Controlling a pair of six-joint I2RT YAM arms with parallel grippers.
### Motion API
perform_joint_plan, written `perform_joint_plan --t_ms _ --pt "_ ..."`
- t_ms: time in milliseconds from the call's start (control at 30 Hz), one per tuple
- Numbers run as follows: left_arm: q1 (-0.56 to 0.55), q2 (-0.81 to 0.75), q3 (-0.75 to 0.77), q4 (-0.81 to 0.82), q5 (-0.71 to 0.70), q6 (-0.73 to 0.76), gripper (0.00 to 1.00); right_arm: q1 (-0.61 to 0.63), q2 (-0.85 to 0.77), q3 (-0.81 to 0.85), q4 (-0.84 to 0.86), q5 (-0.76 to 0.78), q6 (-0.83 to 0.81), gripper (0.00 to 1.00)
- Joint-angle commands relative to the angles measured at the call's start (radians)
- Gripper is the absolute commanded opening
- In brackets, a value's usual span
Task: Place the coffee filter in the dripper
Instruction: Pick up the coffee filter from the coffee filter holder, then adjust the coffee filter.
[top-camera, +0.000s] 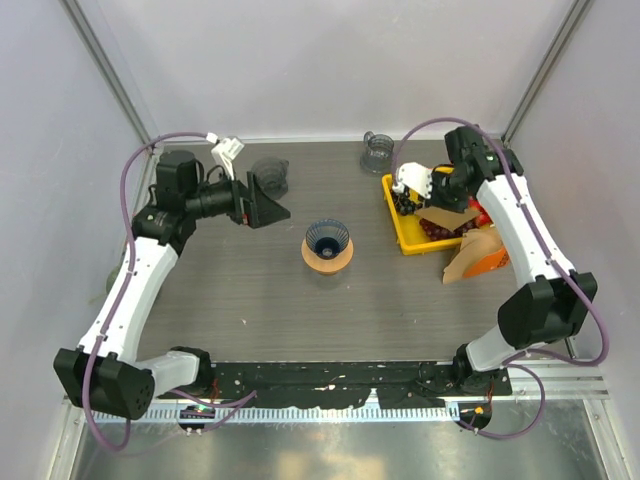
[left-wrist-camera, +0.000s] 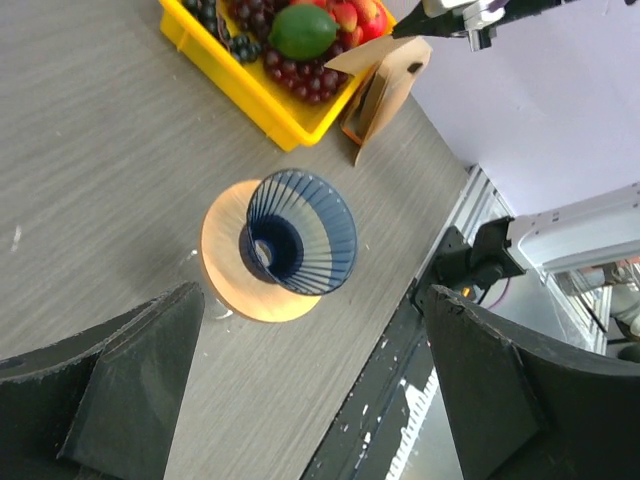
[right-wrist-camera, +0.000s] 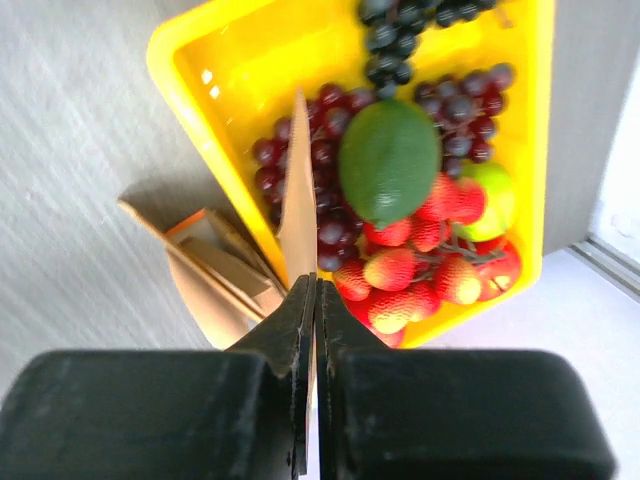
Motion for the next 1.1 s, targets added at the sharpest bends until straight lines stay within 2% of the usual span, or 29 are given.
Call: perform_joint_plan --t_ms 0,100,233,433,533,600,700,900,1067 --pt "0.011 0.014 0.143 0.022 -0.051 -0.033 0.96 -0.010 -0.100 0.116 0.089 -0.109 0.197 0.05" --pt "0.013 0.044 0.247 -0.005 -0.092 -0.061 0.99 -0.011 -0.132 0.172 0.166 -0.148 0.315 0.06" --pt "0.010 0.077 0.353 0.050 -0.030 -0.064 0.99 -0.010 -0.149 0.306 0.198 -0.263 0.496 0.05" --pt "-0.043 0.130 0.473 0.097 0.077 0.172 1.00 0.056 -0.156 0.415 0.118 -0.487 0.665 0.05" --pt "-0.087 0.150 0.530 0.056 0.112 0.323 1.00 0.134 -0.185 0.401 0.071 -0.511 0.687 0.05" --pt "-0.141 0.153 0.562 -0.017 0.100 0.483 0.99 0.188 -0.219 0.364 0.083 -0.515 0.717 0.05" --pt "-0.213 0.170 0.591 -0.129 0.080 0.615 0.98 0.258 -0.256 0.311 0.100 -0.519 0.771 0.05" --pt "-0.326 0.192 0.576 -0.223 0.057 0.700 0.98 0.331 -0.282 0.277 0.108 -0.527 0.835 0.06" --pt "-0.405 0.192 0.535 -0.242 0.033 0.692 0.97 0.363 -0.298 0.266 0.112 -0.530 0.849 0.05"
